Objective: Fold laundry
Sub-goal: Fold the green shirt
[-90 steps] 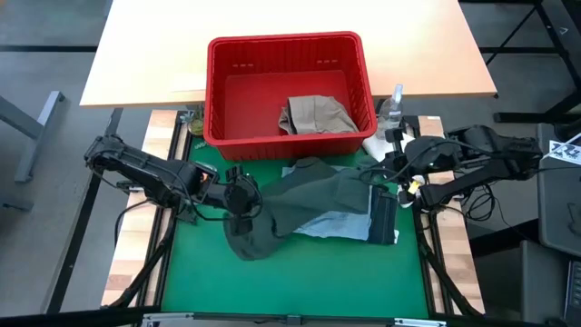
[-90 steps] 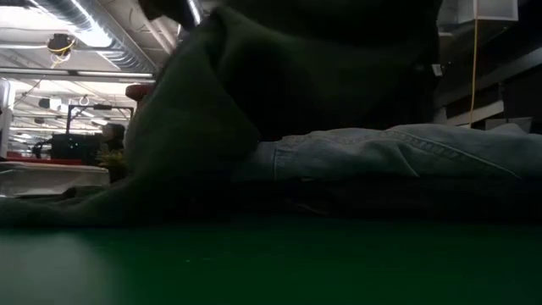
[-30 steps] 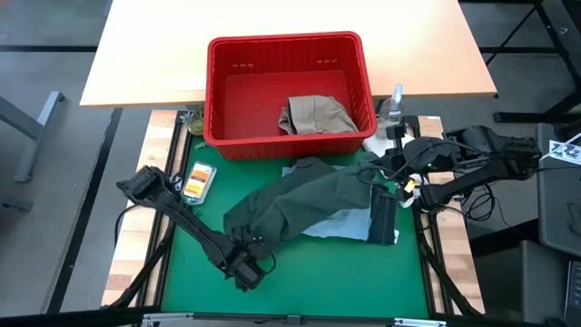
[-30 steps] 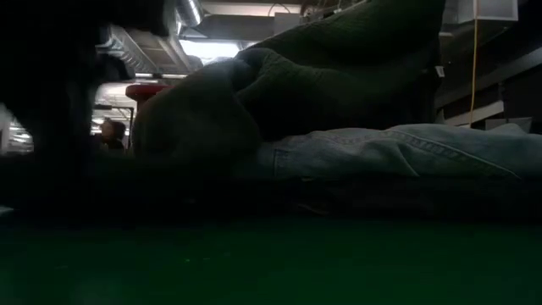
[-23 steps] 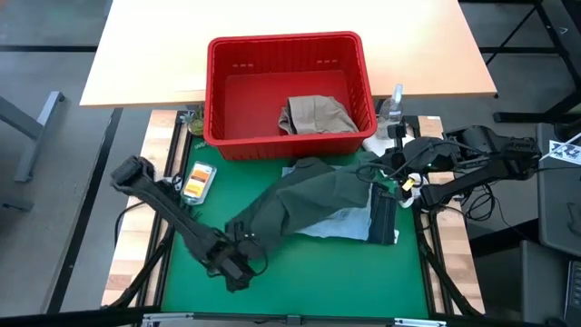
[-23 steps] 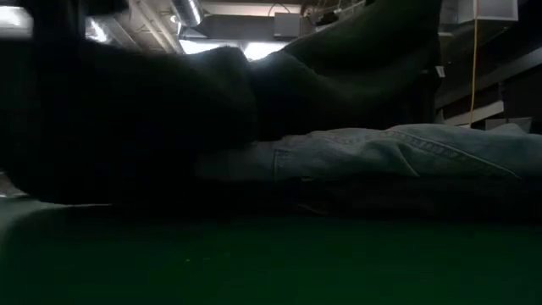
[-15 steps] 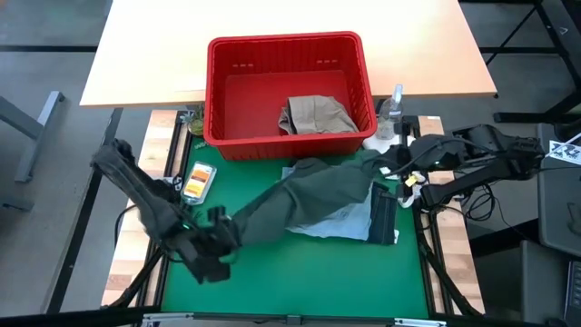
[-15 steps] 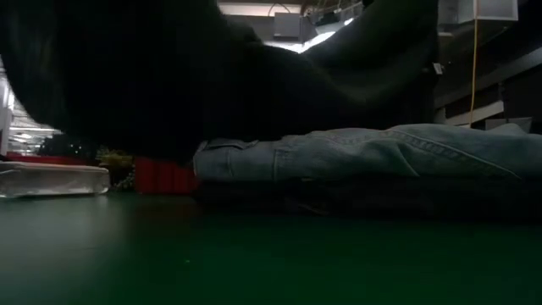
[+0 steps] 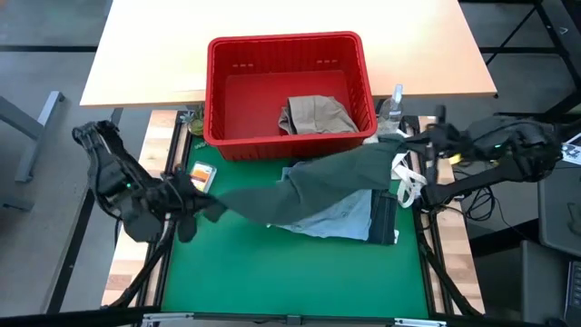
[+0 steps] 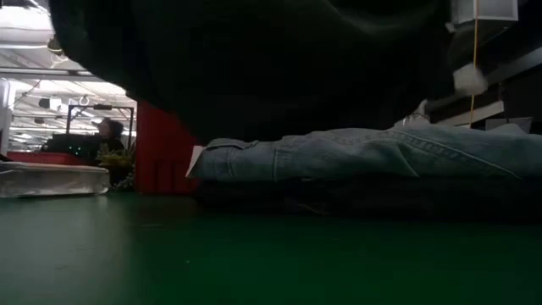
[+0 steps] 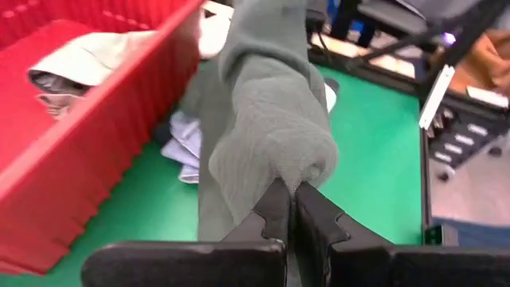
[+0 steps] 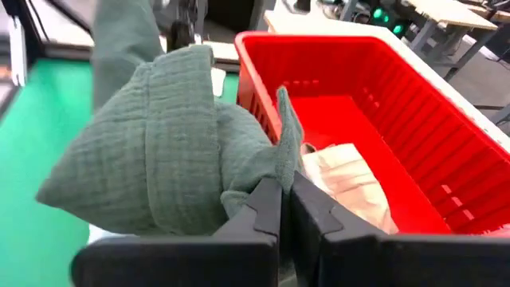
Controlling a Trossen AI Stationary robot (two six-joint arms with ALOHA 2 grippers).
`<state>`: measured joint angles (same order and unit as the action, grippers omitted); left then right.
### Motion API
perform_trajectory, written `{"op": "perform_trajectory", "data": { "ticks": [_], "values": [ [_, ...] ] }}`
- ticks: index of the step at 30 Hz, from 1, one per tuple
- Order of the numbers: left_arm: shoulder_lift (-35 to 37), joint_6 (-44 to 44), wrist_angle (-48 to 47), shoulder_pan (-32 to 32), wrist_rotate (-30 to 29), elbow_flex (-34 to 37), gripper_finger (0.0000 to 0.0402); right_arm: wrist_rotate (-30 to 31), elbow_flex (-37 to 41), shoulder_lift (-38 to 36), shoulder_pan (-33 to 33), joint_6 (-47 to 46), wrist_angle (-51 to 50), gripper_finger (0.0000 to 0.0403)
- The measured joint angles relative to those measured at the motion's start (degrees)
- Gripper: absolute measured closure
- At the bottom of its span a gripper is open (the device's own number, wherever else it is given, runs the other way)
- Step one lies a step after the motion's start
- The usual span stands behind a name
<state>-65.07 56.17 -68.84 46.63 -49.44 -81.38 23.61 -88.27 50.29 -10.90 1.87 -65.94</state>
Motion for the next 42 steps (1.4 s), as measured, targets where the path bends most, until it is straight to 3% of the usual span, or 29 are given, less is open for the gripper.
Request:
{"op": "perform_trajectory", "data": {
  "ticks": [7, 15, 28, 34, 42],
  "values": [
    [1.8, 2.3, -4.3, -0.3, -3.5, 0.0, 0.0401, 0.3, 0.0, -4.0, 0.0, -3.4, -0.1, 0.0393],
    [0.3, 3.1, -5.7, -0.3, 2.1, 2.2, 0.0401, -2.8, 1.4, -2.9, 0.0, -3.6, -1.6, 0.0393],
    [0.1, 22.5, -6.3, -0.3, 16.7, 21.7, 0.0401, -16.9, 14.0, 3.7, 0.0, -9.7, -9.4, 0.0393],
    [0.1, 30.7, -3.2, -0.3, 17.1, 31.1, 0.0386, -21.3, 19.7, 8.5, 0.0, -9.8, -9.6, 0.0393],
    [0.1, 31.4, 5.0, -0.3, 16.6, 38.4, 0.036, -23.2, 22.2, 15.7, 0.0, -9.5, -10.5, 0.0393]
  ]
}}
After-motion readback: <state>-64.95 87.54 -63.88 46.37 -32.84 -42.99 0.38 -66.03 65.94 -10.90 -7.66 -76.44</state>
